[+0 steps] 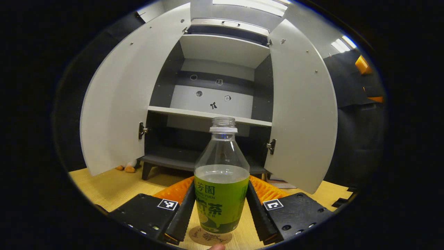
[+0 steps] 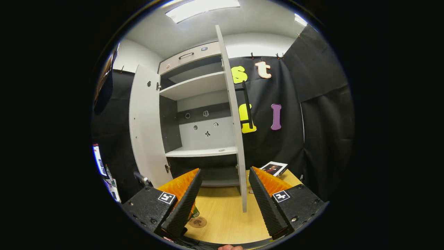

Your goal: Grasp the bottle in the cabinet with the left hand and place it on the coaster, then close the right door with the right hand and the left door with the left hand.

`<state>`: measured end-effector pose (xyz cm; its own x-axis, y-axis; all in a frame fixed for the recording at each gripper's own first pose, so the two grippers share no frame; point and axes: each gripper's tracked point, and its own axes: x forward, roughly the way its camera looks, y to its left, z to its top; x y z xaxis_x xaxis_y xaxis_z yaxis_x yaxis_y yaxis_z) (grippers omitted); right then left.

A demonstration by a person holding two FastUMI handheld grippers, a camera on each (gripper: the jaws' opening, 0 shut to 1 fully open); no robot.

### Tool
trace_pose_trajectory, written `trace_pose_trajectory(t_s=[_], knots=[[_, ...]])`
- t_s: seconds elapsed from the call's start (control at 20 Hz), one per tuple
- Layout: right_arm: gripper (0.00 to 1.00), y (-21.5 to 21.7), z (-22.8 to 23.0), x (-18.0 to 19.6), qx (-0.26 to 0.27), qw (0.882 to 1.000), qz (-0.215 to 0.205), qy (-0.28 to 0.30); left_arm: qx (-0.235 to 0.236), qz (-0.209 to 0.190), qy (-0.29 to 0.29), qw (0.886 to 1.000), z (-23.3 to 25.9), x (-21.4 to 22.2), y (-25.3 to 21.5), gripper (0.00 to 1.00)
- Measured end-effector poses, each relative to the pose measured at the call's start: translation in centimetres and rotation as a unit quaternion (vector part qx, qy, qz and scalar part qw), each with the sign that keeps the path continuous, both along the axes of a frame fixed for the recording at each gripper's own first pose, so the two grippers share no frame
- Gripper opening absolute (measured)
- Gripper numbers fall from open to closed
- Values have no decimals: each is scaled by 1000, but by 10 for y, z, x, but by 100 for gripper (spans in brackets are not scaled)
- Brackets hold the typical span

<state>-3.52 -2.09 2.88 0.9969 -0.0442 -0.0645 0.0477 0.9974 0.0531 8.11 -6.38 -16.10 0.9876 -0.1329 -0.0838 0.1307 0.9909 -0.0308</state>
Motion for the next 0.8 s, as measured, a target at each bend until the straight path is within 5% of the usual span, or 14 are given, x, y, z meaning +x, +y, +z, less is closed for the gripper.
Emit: trace_pose_trajectory(t_s=[0.4, 0.8], knots=[[84, 2, 0, 10, -1, 1000, 4, 14, 62, 9, -4, 998, -44, -2, -1, 74], [84, -6, -7, 10, 5, 1000, -4, 25, 66, 12, 2, 998, -54, -3, 1, 74]])
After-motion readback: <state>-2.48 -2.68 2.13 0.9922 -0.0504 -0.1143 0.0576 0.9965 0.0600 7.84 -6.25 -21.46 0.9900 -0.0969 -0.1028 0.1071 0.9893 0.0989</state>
